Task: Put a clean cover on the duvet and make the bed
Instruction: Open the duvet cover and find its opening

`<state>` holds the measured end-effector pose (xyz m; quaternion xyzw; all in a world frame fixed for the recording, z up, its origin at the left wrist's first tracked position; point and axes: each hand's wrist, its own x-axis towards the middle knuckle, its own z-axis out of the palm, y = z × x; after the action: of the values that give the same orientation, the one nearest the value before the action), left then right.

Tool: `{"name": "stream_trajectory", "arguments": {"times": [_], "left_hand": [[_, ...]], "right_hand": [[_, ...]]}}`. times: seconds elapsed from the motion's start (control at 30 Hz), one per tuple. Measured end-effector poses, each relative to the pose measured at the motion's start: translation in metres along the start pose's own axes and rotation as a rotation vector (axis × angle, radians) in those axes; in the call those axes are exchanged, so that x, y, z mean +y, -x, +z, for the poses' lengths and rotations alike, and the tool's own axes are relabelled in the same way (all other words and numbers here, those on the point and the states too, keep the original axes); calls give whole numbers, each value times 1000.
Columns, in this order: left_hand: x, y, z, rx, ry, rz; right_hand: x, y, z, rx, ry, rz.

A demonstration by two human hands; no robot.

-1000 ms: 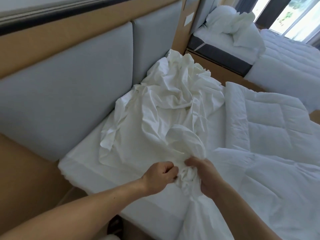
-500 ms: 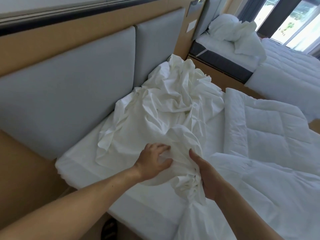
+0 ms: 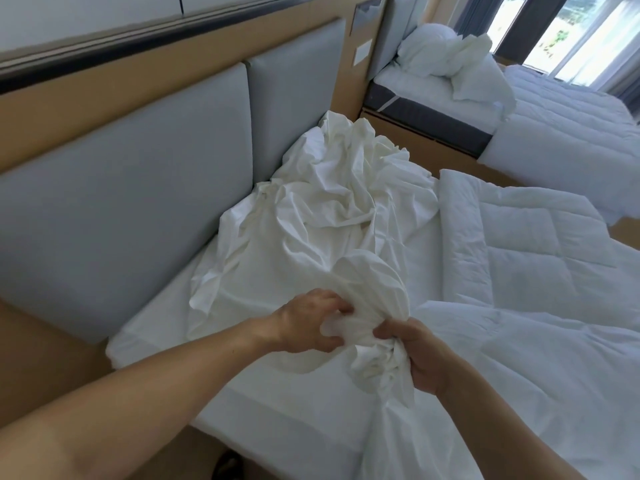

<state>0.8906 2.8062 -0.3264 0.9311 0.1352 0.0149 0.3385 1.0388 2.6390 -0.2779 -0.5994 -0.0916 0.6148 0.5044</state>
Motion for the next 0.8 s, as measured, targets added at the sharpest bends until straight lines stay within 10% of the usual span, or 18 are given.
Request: {"name": "stream_trajectory", "arguments": {"times": [0.5,0.8], "left_hand": [[27,1,-20,-95,76,131],[33,7,-25,-79,183,127]], "right_hand": [[-1,19,18,307,717,5],[21,39,38,533,293,-335]]}}
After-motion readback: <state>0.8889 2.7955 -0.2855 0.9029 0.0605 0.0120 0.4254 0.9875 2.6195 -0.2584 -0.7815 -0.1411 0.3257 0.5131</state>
